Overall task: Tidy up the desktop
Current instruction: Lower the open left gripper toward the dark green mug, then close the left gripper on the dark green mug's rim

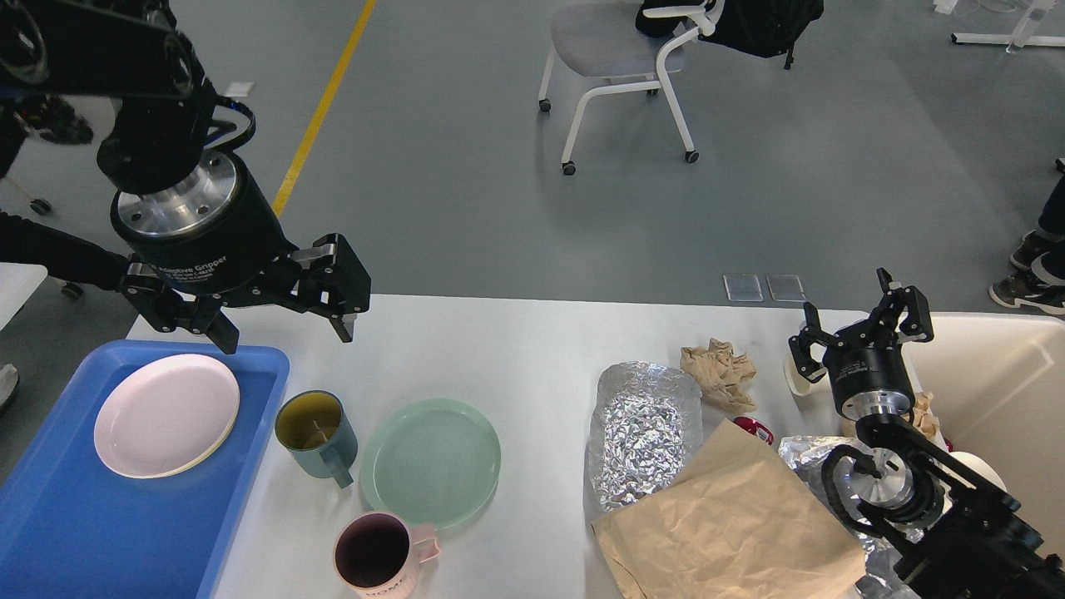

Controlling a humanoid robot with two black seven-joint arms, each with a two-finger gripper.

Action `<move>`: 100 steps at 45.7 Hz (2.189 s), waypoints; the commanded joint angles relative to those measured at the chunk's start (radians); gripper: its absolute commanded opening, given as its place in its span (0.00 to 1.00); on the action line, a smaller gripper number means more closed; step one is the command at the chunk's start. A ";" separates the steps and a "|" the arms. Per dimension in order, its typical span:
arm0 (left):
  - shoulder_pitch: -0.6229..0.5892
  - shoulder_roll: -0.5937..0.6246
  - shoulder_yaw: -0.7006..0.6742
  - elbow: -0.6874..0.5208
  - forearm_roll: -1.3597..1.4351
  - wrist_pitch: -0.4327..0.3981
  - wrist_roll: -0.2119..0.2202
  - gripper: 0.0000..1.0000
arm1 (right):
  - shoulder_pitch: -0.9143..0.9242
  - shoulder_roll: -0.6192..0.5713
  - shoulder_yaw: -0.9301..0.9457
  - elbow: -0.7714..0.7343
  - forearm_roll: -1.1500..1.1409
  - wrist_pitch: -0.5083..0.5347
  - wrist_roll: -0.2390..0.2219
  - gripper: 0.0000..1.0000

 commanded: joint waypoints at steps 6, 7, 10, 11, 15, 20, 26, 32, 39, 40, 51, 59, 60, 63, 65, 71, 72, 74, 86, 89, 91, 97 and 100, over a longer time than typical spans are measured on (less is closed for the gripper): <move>0.275 0.137 0.020 0.100 -0.003 0.099 0.070 0.96 | 0.000 0.000 0.000 0.000 0.000 0.000 0.001 1.00; 0.295 0.152 0.024 0.114 -0.004 0.107 0.079 0.96 | 0.000 0.000 0.000 0.000 0.000 0.000 0.000 1.00; 0.370 0.208 0.026 0.168 -0.004 0.129 0.104 0.96 | 0.000 0.001 0.000 0.000 0.000 0.000 -0.001 1.00; 0.398 0.225 0.026 0.191 -0.004 0.132 0.111 0.96 | 0.000 0.000 0.000 0.000 0.000 0.000 0.001 1.00; 0.542 0.275 0.009 0.295 -0.006 0.142 0.119 0.96 | 0.000 0.000 0.000 0.000 0.000 0.000 0.001 1.00; 0.697 0.289 -0.058 0.398 0.001 0.191 0.116 0.97 | 0.000 0.001 0.000 0.000 0.000 0.000 0.001 1.00; 0.809 0.288 -0.095 0.458 0.004 0.325 0.108 0.97 | 0.000 0.001 0.000 0.000 0.000 0.000 0.001 1.00; 0.913 0.297 -0.140 0.522 0.007 0.417 0.107 0.97 | 0.000 0.001 0.000 0.000 0.000 0.000 0.000 1.00; 0.952 0.283 -0.210 0.547 0.011 0.432 0.108 0.97 | 0.000 0.001 0.000 0.000 0.000 0.000 0.001 1.00; 0.952 0.282 -0.213 0.547 0.011 0.435 0.108 0.97 | 0.000 0.001 0.000 0.000 0.000 0.000 0.001 1.00; 0.961 0.249 -0.232 0.547 0.014 0.426 0.107 0.97 | 0.000 0.000 0.000 0.000 0.000 0.000 0.001 1.00; 1.022 0.193 -0.233 0.555 0.019 0.440 0.116 0.97 | 0.000 0.000 0.000 0.000 0.000 0.000 0.001 1.00; 1.028 0.189 -0.232 0.561 0.019 0.443 0.118 0.97 | 0.000 0.001 0.000 0.000 0.000 0.000 0.001 1.00; 1.048 0.188 -0.233 0.578 0.019 0.463 0.122 0.97 | 0.000 0.001 0.000 0.000 0.000 0.000 0.000 1.00; 1.056 0.186 -0.233 0.585 0.019 0.480 0.124 0.97 | 0.000 0.001 0.000 0.000 0.000 0.000 0.001 1.00; 1.071 0.174 -0.232 0.591 0.017 0.526 0.124 0.97 | 0.000 0.001 0.000 0.000 0.000 0.000 -0.001 1.00; 1.071 0.174 -0.233 0.594 0.017 0.532 0.124 0.97 | 0.000 0.001 0.000 0.000 0.000 0.000 -0.001 1.00; 1.081 0.174 -0.235 0.599 0.019 0.541 0.124 0.97 | 0.000 0.000 0.000 0.000 0.000 0.000 0.000 1.00; 1.127 0.174 -0.279 0.605 0.019 0.563 0.122 0.93 | 0.000 0.001 0.000 0.000 0.000 0.000 0.001 1.00; 1.140 0.174 -0.292 0.616 0.021 0.563 0.122 0.86 | 0.000 0.001 0.000 0.000 0.000 0.000 0.000 1.00; 1.142 0.174 -0.295 0.624 0.027 0.563 0.122 0.78 | 0.000 0.000 0.000 0.000 0.000 0.000 0.000 1.00; 1.142 0.174 -0.299 0.627 0.050 0.563 0.122 0.56 | 0.000 0.001 0.000 0.000 0.000 0.000 0.001 1.00; 1.144 0.174 -0.305 0.628 0.050 0.563 0.125 0.49 | 0.000 0.001 0.000 0.000 0.000 0.000 0.001 1.00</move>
